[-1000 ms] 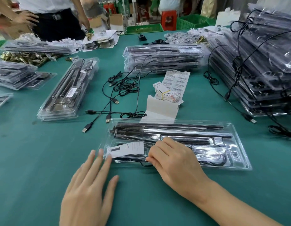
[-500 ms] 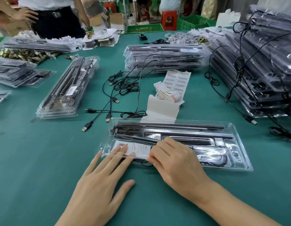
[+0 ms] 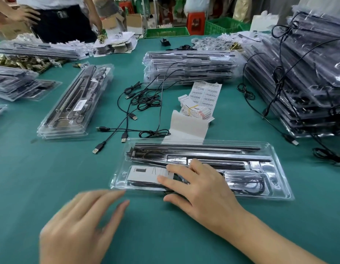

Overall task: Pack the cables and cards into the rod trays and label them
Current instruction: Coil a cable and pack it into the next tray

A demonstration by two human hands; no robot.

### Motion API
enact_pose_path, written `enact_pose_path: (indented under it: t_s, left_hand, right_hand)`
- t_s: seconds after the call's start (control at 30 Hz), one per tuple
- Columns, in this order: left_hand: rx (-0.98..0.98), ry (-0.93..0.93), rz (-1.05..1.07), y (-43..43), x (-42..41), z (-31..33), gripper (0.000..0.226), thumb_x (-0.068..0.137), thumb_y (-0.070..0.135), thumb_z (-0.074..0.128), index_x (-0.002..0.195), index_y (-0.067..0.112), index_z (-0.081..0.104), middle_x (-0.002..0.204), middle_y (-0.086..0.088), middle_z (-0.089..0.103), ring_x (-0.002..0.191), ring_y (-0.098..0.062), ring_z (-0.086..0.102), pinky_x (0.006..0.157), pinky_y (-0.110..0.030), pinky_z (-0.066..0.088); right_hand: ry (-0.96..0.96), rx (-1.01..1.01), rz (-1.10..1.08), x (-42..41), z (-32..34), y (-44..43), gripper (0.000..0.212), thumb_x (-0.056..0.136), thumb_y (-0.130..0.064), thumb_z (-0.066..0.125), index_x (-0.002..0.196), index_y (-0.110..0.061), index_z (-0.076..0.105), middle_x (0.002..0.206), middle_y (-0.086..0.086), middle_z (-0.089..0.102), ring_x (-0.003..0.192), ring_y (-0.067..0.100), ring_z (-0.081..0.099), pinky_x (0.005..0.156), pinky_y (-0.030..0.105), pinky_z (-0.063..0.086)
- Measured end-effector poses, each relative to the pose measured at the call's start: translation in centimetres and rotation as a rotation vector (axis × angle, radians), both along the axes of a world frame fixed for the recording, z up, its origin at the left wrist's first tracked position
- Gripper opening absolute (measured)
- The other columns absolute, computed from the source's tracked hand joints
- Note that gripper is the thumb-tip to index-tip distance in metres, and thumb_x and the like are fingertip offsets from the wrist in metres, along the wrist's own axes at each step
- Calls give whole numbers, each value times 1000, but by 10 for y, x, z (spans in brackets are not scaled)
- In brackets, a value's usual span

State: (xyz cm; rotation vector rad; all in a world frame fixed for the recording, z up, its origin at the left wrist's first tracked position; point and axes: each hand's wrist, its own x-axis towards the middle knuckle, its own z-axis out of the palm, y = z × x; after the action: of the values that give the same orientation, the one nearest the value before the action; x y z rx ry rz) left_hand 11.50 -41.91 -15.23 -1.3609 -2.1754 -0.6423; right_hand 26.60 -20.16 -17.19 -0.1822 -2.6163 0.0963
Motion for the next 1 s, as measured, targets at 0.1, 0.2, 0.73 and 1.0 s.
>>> enact_pose_path:
  t_s: [0.1, 0.2, 0.73, 1.0]
  left_hand:
    - [-136, 1, -120, 19, -14, 3, 32, 91, 42, 65, 115, 26, 78, 123, 6, 71, 111, -17, 68, 98, -35, 49]
    - [-211, -83, -224, 37, -13, 1, 35, 92, 46, 57, 110, 27, 80, 122, 8, 72, 113, -18, 69, 99, -34, 49]
    - [-32, -287, -244, 43, -14, -8, 19, 92, 37, 65, 89, 30, 83, 108, 20, 74, 109, -1, 69, 78, -32, 61]
    - [-17, -254, -247, 43, -12, -8, 18, 92, 35, 66, 87, 30, 82, 107, 21, 74, 108, 1, 69, 79, -28, 59]
  right_hand:
    - [43, 42, 10, -2, -3, 0, 30, 96, -47, 65, 120, -31, 74, 123, -6, 71, 87, 14, 42, 67, 28, 49]
    - [66, 63, 7, -4, -3, 0, 27, 94, -45, 69, 114, -28, 76, 118, -7, 73, 87, 14, 44, 66, 27, 50]
    - [-152, 38, 192, 7, 23, 21, 21, 95, -32, 69, 112, -20, 72, 118, -5, 71, 89, 18, 60, 63, 30, 57]
    - [-139, 71, 202, 3, 24, 20, 19, 100, -29, 56, 104, -20, 73, 107, -5, 72, 83, 18, 60, 59, 32, 54]
